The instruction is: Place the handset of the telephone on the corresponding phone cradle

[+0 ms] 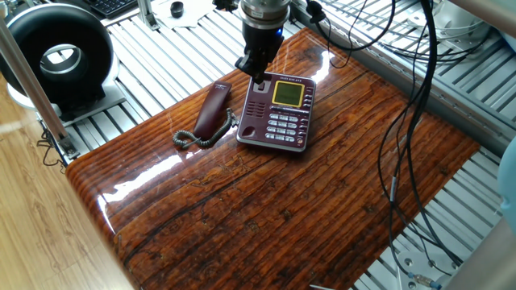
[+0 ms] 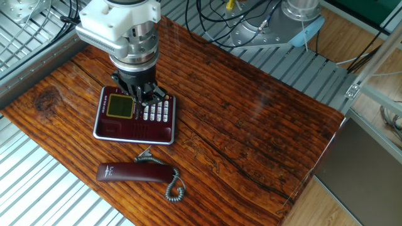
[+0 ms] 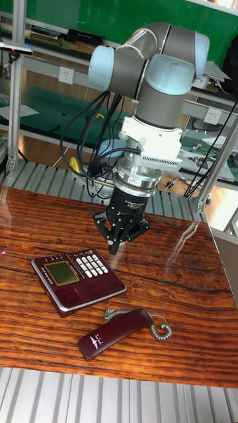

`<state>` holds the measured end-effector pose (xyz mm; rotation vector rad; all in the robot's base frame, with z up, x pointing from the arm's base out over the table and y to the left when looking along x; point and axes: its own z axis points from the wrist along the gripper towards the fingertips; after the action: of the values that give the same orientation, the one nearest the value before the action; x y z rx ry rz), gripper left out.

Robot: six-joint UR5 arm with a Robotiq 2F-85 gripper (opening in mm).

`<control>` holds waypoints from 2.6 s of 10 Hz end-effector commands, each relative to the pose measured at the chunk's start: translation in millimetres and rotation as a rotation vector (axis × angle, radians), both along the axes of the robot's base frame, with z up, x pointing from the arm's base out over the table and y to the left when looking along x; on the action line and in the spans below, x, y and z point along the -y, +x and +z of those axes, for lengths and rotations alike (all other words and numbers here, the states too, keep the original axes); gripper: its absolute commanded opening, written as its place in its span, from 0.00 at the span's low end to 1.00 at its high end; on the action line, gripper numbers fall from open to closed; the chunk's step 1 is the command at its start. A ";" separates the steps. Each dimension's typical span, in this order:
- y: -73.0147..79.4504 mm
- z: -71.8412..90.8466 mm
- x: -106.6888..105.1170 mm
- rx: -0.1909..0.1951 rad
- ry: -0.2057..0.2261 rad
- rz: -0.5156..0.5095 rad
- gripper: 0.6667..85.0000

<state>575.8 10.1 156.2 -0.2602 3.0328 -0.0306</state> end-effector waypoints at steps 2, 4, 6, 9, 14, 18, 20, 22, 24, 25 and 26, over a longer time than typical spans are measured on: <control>0.2 1.2 -4.4 0.001 0.022 -0.014 0.00; -0.1 1.3 -5.0 -0.001 0.023 -0.017 0.00; -1.7 1.4 -4.8 -0.007 0.022 -0.023 0.00; -4.0 1.1 -4.4 -0.016 0.021 -0.029 0.00; -5.2 0.9 -3.4 -0.021 0.017 -0.033 0.00; -5.6 0.8 -3.5 -0.022 0.017 -0.033 0.00; -6.3 0.5 -2.4 -0.025 0.012 -0.034 0.00; -6.3 0.6 -2.5 -0.025 0.013 -0.036 0.00; -6.3 0.6 -3.3 -0.025 0.016 -0.037 0.00; -6.3 0.6 -3.3 -0.025 0.016 -0.037 0.00; -6.8 0.8 -3.3 -0.027 0.016 -0.039 0.00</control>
<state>568.9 10.8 155.6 -0.2111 3.0635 -0.0261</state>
